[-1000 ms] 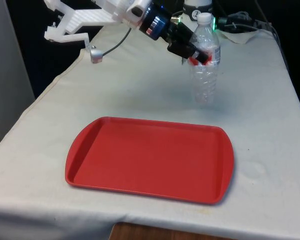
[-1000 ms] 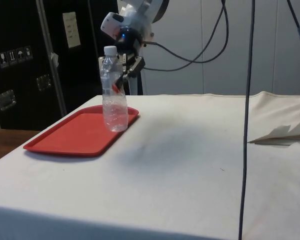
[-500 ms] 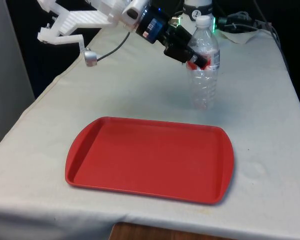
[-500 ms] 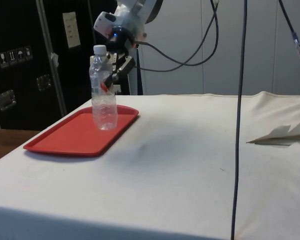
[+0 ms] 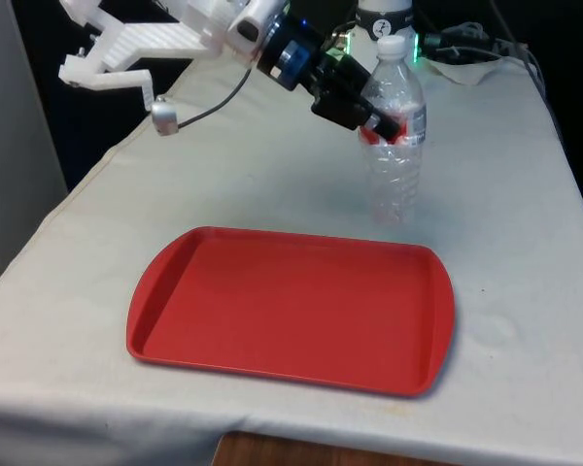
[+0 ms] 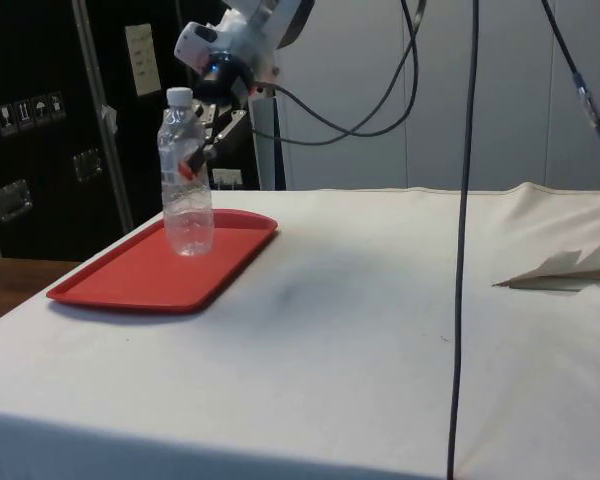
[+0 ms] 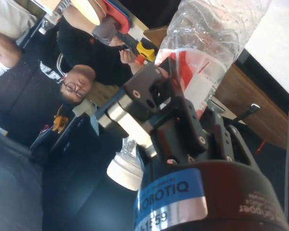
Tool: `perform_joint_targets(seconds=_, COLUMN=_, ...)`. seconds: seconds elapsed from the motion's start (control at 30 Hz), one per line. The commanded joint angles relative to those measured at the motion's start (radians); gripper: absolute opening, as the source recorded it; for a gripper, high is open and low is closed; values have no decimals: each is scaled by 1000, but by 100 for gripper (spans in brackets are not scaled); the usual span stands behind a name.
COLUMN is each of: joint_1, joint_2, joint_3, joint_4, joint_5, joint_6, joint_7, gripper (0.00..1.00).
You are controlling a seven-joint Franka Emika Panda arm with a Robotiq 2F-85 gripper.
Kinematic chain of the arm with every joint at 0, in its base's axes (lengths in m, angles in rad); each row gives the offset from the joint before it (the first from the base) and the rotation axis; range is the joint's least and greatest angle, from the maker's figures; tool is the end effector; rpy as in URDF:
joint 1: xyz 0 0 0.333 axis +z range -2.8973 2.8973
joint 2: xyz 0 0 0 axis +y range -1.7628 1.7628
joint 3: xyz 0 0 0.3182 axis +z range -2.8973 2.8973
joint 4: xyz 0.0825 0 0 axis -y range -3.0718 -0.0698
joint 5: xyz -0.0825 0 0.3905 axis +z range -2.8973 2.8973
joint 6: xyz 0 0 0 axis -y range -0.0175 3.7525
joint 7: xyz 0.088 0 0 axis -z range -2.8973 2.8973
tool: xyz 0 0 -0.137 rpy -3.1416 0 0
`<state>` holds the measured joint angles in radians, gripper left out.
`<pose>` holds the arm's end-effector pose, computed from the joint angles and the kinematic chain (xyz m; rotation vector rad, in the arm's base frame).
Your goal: Place the bottle upright on the tray.
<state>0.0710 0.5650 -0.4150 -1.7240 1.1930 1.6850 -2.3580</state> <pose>0.6413 -0.0796 0.2608 -1.6897 -1.6034 -0.9662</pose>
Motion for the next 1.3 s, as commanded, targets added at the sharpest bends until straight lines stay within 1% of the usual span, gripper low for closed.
perform_joint_targets(seconds=0.0, joint_1=-5, joint_2=12, joint_3=3, joint_4=19, joint_5=5, joint_6=-7, joint_7=10, gripper=34)
perform_joint_targets(seconds=0.2, joint_1=-7, joint_2=42, joint_3=3, joint_4=63, joint_5=30, joint_6=-8, joint_7=26, gripper=34)
perform_joint_targets(seconds=0.23, joint_1=-3, joint_2=35, joint_3=0, joint_4=51, joint_5=29, joint_6=0, joint_7=18, gripper=34)
perform_joint_targets(seconds=0.27, joint_1=-8, joint_2=46, joint_3=2, joint_4=69, joint_5=33, joint_6=-8, joint_7=28, gripper=34)
perform_joint_targets(seconds=0.47, joint_1=-11, joint_2=80, joint_3=3, joint_4=120, joint_5=60, joint_6=-10, joint_7=46, gripper=34)
perform_joint_targets(seconds=0.5, joint_1=-11, joint_2=85, joint_3=3, joint_4=127, joint_5=64, joint_6=-11, joint_7=48, gripper=34)
perform_joint_targets(seconds=0.53, joint_1=-6, joint_2=80, joint_3=0, joint_4=118, joint_5=65, joint_6=-2, joint_7=42, gripper=34)
perform_joint_targets(seconds=0.57, joint_1=-12, joint_2=90, joint_3=2, joint_4=135, joint_5=67, joint_6=-12, joint_7=51, gripper=34)
perform_joint_targets(seconds=0.63, joint_1=-13, joint_2=105, joint_3=2, joint_4=157, joint_5=76, joint_6=-15, joint_7=62, gripper=34)
perform_joint_targets(seconds=0.77, joint_1=-13, joint_2=116, joint_3=-1, joint_4=173, joint_5=76, joint_6=-20, joint_7=69, gripper=34)
perform_joint_targets(seconds=0.8, joint_1=-11, joint_2=111, joint_3=-2, joint_4=165, joint_5=77, joint_6=-16, joint_7=62, gripper=34)
perform_joint_targets(seconds=0.83, joint_1=-13, joint_2=119, joint_3=-1, joint_4=177, joint_5=76, joint_6=-20, joint_7=71, gripper=34)
perform_joint_targets(seconds=1.03, joint_1=-9, joint_2=144, joint_3=-3, joint_4=212, joint_5=71, joint_6=-10, joint_7=85, gripper=34)
perform_joint_targets(seconds=1.07, joint_1=-11, joint_2=134, joint_3=-2, joint_4=198, joint_5=77, joint_6=-13, joint_7=75, gripper=34)
perform_joint_targets(seconds=1.13, joint_1=-7, joint_2=157, joint_3=-6, joint_4=232, joint_5=68, joint_6=-6, joint_7=91, gripper=34)
perform_joint_targets(seconds=1.27, joint_1=-3, joint_2=177, joint_3=-10, joint_4=257, joint_5=62, joint_6=1, joint_7=100, gripper=34)
